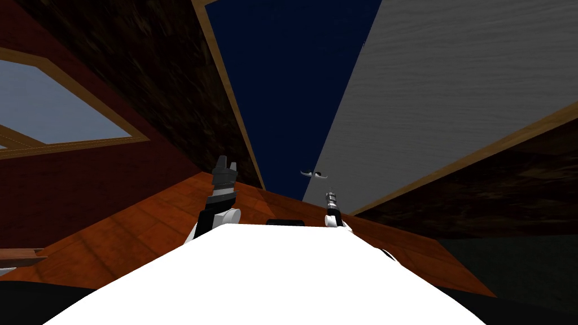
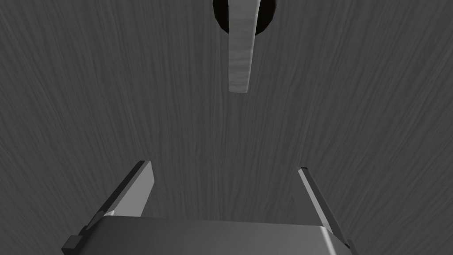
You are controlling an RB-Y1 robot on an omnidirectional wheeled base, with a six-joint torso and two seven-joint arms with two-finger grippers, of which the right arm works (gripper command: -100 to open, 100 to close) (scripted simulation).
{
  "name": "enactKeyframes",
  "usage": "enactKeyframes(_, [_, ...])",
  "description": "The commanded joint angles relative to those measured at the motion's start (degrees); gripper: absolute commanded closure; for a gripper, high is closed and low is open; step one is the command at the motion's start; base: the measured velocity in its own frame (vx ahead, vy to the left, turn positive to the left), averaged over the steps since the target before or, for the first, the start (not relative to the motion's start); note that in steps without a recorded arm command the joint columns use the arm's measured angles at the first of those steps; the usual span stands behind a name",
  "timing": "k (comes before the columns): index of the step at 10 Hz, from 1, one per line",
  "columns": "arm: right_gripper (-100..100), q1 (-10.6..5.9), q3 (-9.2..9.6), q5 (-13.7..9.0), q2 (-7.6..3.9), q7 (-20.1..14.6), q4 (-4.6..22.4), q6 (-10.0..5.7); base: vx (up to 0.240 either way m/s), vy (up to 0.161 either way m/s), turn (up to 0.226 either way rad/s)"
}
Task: Pull the door open
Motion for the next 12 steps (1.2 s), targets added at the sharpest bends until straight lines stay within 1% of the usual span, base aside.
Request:
enactKeyframes(1, [-100, -1.39, -0.11, 0.0, -0.24, -0.3, 2.9, -1.83, 0.001, 0.007, 0.000])
enactKeyframes(2, [-100, -1.39, -0.11, 0.0, -0.24, -0.3, 3.4, -1.83, -0.005, 0.001, 0.004])
enactKeyframes(3, [-100, 0.25, -1.81, -0.1, -1.89, -1.1, 3.8, -1.97, 0.061, -0.006, 0.015])
enactKeyframes(4, [-100, 0.25, -1.81, -0.1, -1.89, -1.1, 3.8, -1.97, 0.074, 0.002, -0.003])
enactKeyframes(5, [-100, 0.94, -2.58, -0.1, -2.60, -1.6, 4.0, -2.06, 0.066, 0.012, 0.026])
enactKeyframes(6, [-100, 0.94, -2.58, -0.1, -2.60, -1.6, 4.8, -2.06, 0.052, -0.004, 0.007])
enactKeyframes(7, [-100, 0.94, -2.58, -0.1, -2.60, -1.6, 4.0, -2.06, 0.024, -0.013, -0.003])
enactKeyframes(8, [-100, 1.95, -3.86, 0.1, -3.67, -2.5, 4.1, -2.28, 0.113, -0.038, 0.094])
enactKeyframes(10, [-100, 1.91, -4.08, 0.4, -3.69, -2.9, 4.0, -2.41, 0.123, -0.080, 0.057])
enactKeyframes(11, [-100, 1.53, -3.94, 0.8, -3.35, -3.2, 3.8, -2.52, 0.178, -0.112, 0.124])
enactKeyframes(12, [-100, 1.53, -3.94, 0.8, -3.35, -3.2, 3.8, -2.52, 0.125, -0.076, 0.062])
